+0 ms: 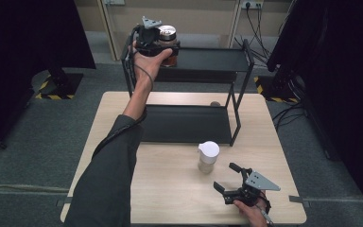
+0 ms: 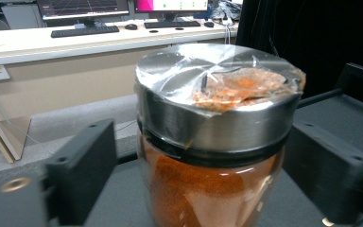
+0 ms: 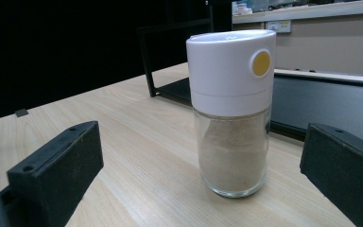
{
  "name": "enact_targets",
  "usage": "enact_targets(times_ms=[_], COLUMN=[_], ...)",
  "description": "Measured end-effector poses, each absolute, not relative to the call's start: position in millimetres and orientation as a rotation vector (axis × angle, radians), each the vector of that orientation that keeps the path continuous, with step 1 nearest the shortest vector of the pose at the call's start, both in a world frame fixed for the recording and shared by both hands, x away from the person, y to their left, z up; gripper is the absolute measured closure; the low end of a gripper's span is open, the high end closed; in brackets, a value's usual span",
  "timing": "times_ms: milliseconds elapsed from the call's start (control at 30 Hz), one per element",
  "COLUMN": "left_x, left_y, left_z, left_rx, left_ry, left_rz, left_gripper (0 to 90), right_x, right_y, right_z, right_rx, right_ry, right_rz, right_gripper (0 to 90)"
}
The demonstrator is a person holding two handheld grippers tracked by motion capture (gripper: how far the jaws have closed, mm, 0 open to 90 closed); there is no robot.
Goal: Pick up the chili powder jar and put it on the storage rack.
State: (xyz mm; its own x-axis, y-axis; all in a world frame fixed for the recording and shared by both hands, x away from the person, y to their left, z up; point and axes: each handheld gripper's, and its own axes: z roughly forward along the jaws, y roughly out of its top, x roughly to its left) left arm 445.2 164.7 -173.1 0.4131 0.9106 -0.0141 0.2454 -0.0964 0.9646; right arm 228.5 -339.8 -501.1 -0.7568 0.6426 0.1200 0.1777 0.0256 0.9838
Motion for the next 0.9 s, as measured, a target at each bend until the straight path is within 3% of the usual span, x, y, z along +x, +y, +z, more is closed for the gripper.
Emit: enact_targets(times_ms=[267,900], left_x=[437.0,409.7], left_y=[165.4,170.7], left_z=[-171.5,-177.3], left_rx=[1.599,1.599], left_ry=[1.023,0.979], left_rz=[0.763,0.729], left_gripper=[1.0,1.2], right_x=[228.5,227.5], right_y=[-339.1,-338.9], right_z=[-501.0,-500.8], right_rx=[0.832,0.83], right_ry=[1.955,1.953], right_rz=[1.783,1.783], right_gripper=[0.4,0.4])
